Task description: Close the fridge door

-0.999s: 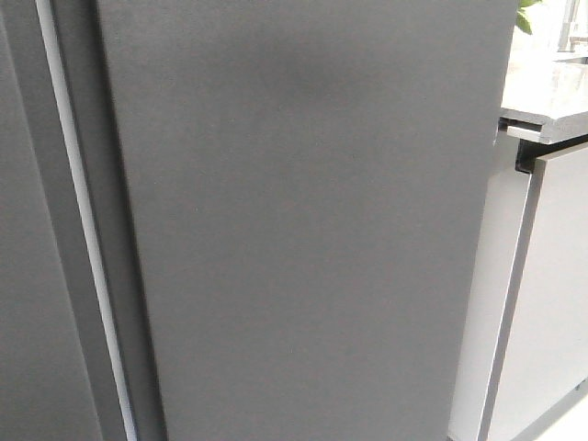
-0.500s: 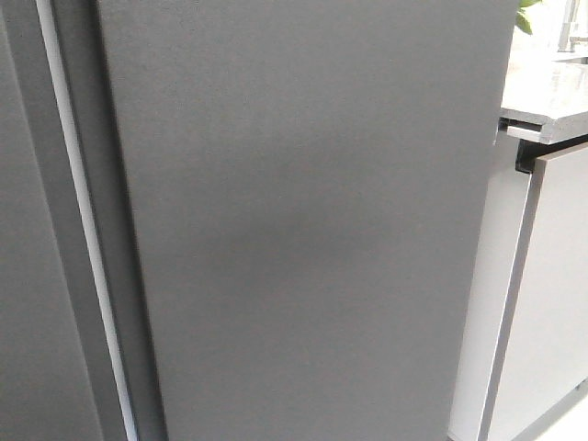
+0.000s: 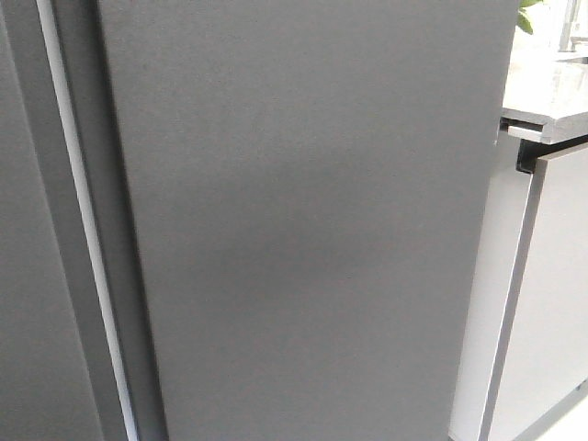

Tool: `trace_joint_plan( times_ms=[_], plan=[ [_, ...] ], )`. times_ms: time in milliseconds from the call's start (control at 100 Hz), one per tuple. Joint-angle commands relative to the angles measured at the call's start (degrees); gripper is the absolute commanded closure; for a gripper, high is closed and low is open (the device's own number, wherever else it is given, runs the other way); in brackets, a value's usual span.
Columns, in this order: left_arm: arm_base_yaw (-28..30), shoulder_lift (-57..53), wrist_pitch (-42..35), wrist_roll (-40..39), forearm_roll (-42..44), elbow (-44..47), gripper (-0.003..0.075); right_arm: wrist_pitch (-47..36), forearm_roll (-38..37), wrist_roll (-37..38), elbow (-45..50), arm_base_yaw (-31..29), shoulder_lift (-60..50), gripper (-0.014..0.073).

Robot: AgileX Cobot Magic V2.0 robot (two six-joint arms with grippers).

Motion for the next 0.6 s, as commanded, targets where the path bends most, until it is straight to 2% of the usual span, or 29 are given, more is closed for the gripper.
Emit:
trace_joint_plan(
  times_ms=[0, 150, 250, 350, 470, 590],
  plan=[
    [-0.17, -1.17, -4.15, -0.29, -0.35, 2.01, 0.074, -4.55, 0.1, -0.06, -1.26, -0.3, 0.44, 0.0638],
    [-0.17, -1.17, -4.15, -0.29, -0.35, 2.01, 0.074, -4.37, -0.05, -0.3, -1.26, -0.3, 0.44, 0.0638],
    [-0.17, -1.17, -4.15, -0.29, -0.35, 2.01, 0.074, -4.63, -3.14, -1.39, -1.26, -0.3, 0.44, 0.0638],
    [-0.17, -1.17, -4.15, -0.29, -0.35, 2.01, 0.074, -5.32, -5.37, -1.49, -1.02, -3.13, -0.29, 0.0638],
    [-0.17, -1.17, -4.15, -0.29, -0.35, 2.01, 0.074, -11.99, -5.64, -1.52, 2.66, -9.09, -2.87, 0.0638],
    [-0.17, -1.17, -4.15, -0.29, -0.35, 2.01, 0.074, -21.16, -5.64, -1.52, 10.83, -14.16, -8.07, 0.0638]
  ],
)
